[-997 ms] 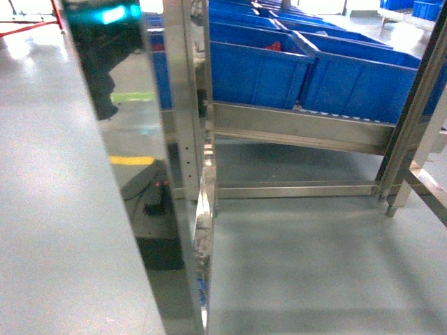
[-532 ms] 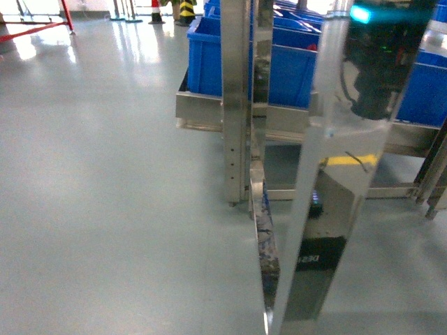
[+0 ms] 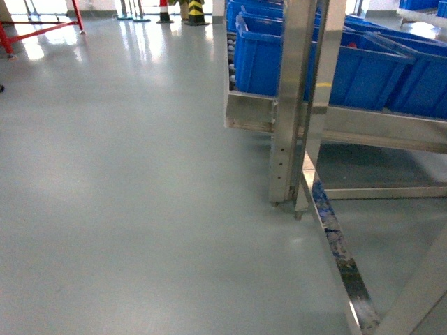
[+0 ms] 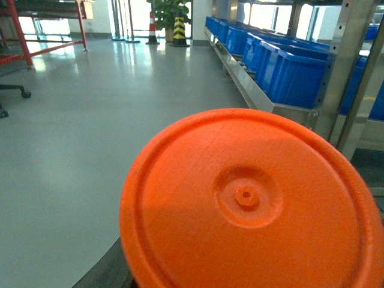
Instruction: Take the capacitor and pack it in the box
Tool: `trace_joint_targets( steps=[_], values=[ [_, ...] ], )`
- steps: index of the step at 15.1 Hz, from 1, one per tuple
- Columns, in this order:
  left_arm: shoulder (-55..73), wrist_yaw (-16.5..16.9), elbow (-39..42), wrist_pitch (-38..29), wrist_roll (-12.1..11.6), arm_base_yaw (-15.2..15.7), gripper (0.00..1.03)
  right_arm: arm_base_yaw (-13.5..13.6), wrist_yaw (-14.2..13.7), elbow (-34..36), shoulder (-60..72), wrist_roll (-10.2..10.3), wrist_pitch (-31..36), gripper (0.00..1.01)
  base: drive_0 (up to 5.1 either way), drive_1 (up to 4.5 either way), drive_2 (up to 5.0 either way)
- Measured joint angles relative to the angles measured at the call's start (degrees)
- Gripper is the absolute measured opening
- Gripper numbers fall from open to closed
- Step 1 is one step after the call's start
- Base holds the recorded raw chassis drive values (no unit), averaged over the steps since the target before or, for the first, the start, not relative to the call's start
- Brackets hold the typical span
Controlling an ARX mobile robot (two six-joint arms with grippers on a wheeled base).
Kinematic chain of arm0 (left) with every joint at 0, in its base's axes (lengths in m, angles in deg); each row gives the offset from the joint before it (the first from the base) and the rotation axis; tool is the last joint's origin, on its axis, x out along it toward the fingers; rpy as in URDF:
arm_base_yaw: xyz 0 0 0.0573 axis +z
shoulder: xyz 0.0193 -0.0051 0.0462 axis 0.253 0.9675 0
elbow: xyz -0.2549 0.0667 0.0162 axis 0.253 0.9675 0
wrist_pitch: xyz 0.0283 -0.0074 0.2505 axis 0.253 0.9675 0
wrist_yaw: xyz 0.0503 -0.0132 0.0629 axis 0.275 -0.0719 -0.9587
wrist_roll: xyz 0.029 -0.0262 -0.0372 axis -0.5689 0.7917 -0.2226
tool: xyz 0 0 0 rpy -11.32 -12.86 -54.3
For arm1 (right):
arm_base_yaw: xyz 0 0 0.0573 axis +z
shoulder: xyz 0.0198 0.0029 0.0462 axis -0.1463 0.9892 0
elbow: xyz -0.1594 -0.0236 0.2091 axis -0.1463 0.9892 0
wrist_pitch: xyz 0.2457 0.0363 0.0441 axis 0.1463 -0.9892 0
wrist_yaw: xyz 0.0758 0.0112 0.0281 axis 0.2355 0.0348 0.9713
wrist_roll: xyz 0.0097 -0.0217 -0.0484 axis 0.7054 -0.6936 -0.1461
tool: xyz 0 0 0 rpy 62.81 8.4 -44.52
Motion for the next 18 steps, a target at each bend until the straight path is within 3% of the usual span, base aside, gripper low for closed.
trace_joint_targets(
  steps=[18],
  values=[
    [0.0, 0.0, 0.0, -0.1, 0.0, 0.0, 0.44, 0.0, 0.0, 0.0, 0.0, 0.0, 0.2, 0.98, -5.0, 2.46, 2.5]
  ],
)
